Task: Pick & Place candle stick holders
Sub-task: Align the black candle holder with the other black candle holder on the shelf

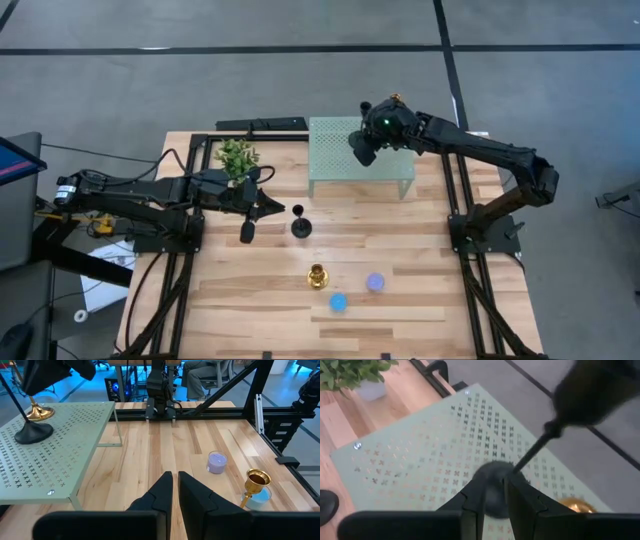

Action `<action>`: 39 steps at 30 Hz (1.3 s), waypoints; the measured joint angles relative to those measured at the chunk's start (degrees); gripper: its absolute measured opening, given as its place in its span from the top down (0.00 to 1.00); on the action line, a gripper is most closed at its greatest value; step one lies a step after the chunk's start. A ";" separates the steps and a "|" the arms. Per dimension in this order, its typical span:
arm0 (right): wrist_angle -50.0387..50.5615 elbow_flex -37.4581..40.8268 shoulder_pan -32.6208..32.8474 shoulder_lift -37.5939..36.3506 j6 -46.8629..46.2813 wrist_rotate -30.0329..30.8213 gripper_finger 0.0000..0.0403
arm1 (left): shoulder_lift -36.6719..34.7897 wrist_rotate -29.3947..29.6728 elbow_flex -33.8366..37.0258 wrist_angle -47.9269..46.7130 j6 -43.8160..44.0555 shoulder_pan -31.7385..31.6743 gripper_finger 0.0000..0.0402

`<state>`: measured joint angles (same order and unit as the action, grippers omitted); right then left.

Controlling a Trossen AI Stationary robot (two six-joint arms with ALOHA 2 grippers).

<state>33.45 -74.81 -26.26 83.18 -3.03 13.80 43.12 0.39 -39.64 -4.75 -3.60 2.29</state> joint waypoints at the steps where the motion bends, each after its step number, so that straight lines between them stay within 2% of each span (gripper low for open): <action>1: 0.78 0.00 0.02 0.00 -0.15 0.02 0.85 | -0.01 -0.01 0.00 0.00 0.00 0.00 0.93; 7: 11.15 0.00 2.00 0.00 -0.47 -0.83 0.85 | -0.01 0.01 0.00 0.00 0.00 -0.01 0.93; 13: 18.89 0.00 6.58 0.00 -0.50 -4.81 0.85 | 0.00 0.00 0.00 0.00 0.00 -0.01 0.93; 22: 12.53 0.11 17.25 -4.81 5.08 3.75 0.99 | -0.01 -0.01 0.00 -0.05 0.00 -0.01 0.93; 25: 11.19 1.59 19.61 -8.64 5.80 7.02 0.99 | -0.01 -0.01 0.00 -0.40 0.01 -0.01 0.93; 28: 7.59 7.13 21.23 -14.90 4.48 10.95 0.99 | -0.01 -0.01 0.00 -0.42 0.00 -0.01 0.93; 31: 0.00 16.88 22.91 -23.69 3.60 11.90 1.00 | -0.01 -0.01 0.00 -0.42 0.00 -0.01 0.93; 34: -11.91 28.45 25.29 -32.94 4.00 9.29 0.99 | 0.01 -0.01 0.00 -0.42 0.00 -0.01 0.93; 39: -32.77 44.65 28.78 -46.04 9.61 0.45 0.99 | 0.00 -0.01 0.00 -0.42 0.00 0.00 0.93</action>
<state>0.68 -30.15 2.52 37.13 6.57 14.25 43.13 0.38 -39.64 -5.17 -3.60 2.29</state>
